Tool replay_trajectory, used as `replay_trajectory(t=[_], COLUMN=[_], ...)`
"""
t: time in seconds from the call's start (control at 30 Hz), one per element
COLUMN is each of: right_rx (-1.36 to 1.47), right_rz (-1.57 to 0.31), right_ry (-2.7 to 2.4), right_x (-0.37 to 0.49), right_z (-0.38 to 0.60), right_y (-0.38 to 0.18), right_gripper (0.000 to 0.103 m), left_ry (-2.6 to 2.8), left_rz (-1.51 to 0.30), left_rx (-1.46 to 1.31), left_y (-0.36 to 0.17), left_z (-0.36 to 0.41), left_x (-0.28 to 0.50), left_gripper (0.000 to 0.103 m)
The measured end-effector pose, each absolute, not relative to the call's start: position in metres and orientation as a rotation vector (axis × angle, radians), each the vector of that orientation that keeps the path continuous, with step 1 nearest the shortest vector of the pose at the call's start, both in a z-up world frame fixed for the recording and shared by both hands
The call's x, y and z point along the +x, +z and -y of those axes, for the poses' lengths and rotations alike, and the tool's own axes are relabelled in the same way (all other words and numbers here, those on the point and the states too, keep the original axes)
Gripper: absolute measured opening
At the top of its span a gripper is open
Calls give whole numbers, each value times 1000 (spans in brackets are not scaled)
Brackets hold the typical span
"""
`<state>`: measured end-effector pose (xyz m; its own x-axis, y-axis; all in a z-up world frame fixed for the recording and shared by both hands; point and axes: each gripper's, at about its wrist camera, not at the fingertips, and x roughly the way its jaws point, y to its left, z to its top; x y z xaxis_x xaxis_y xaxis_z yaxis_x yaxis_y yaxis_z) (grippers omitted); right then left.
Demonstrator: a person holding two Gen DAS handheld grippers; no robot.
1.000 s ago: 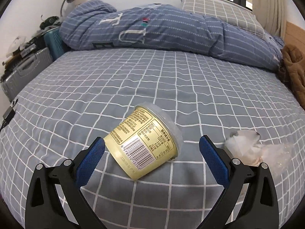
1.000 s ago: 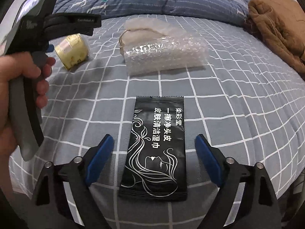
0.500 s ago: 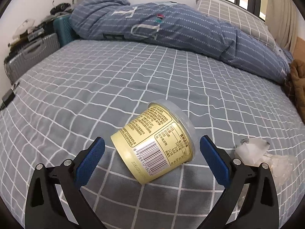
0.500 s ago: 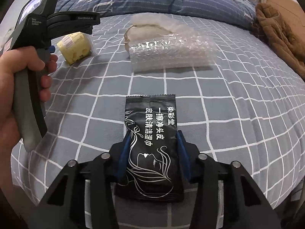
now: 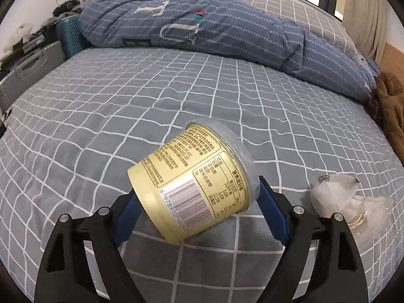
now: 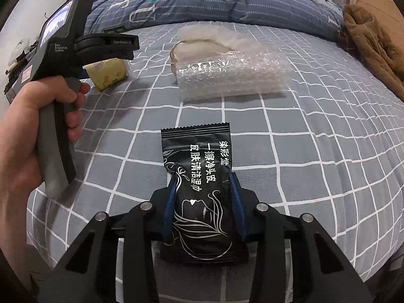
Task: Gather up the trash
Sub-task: 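Grasp the yellow cup with the left tool while the right tool grasps the black packet, then lift the yellow cup and black packet and carry them over the black bin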
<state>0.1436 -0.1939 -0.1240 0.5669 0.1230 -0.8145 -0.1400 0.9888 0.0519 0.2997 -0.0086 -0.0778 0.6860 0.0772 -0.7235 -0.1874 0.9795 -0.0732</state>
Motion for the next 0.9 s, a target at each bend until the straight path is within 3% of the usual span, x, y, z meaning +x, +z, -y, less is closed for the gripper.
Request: replay_trajectory(t=[0.23,0.9], right_rx=[-20,-13], right_rz=[-950,-886], right_ry=[155,155], right_x=[142,123], right_z=[195,201], right_y=[-124,-88], right_gripper=[37,36], left_ry=[127,96], left_rz=[-803,-824], left_rx=[-146,-151], left_y=[-73,-36], left_z=[7,2], left_x=[293,213], left_gripper=[75,74])
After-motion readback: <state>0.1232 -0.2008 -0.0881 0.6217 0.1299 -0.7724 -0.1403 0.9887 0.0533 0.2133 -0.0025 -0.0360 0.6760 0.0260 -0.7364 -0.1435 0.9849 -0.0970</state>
